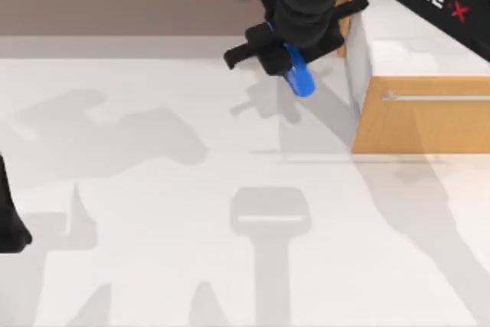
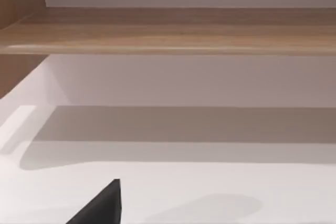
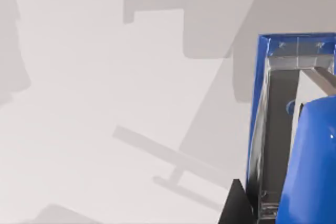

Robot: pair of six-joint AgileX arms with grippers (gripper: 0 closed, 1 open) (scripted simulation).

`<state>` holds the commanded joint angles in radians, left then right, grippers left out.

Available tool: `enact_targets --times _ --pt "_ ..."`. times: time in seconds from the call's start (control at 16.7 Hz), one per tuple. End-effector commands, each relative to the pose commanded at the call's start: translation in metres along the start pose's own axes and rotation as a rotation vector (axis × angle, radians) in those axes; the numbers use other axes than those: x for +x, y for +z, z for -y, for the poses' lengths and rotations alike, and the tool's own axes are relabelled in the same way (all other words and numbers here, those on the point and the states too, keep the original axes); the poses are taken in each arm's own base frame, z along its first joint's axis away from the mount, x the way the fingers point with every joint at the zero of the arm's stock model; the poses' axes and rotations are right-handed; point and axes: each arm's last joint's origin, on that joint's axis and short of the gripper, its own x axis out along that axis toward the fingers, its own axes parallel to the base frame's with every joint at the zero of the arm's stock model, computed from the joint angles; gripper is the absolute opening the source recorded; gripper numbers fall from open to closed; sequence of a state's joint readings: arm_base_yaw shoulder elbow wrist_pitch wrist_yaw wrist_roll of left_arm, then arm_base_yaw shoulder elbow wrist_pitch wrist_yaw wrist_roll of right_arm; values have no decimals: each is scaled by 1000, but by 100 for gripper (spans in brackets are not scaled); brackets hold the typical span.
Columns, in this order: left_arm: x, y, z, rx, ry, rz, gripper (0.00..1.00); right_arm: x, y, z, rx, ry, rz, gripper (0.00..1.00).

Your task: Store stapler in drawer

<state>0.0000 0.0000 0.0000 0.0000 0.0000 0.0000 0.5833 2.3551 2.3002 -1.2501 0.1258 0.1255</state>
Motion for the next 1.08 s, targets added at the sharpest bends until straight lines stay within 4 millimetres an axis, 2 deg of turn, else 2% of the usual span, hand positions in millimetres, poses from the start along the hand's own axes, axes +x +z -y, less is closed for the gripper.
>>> enact_targets --times 0.12,0.24,0.36,0.54,0.66,0.78,0.9,1.08 --pt "0 0 0 0 0 0 100 -25 -1 44 106 -44 54 0" --pt "0 0 0 0 0 0 100 -34 -7 90 211 -84 57 0" --pt "0 0 0 0 0 0 100 -26 -16 135 310 -111 21 0" --pt "0 0 0 0 0 0 100 11 -30 186 420 -101 -82 0" --pt "0 0 0 0 0 0 100 47 -38 201 457 -57 -172 0" --pt "0 0 0 0 0 0 100 75 -44 204 477 -7 -249 0" --pt "0 0 0 0 0 0 100 86 -47 204 485 16 -284 0" --pt "0 0 0 0 0 0 100 86 -47 204 485 16 -284 0"
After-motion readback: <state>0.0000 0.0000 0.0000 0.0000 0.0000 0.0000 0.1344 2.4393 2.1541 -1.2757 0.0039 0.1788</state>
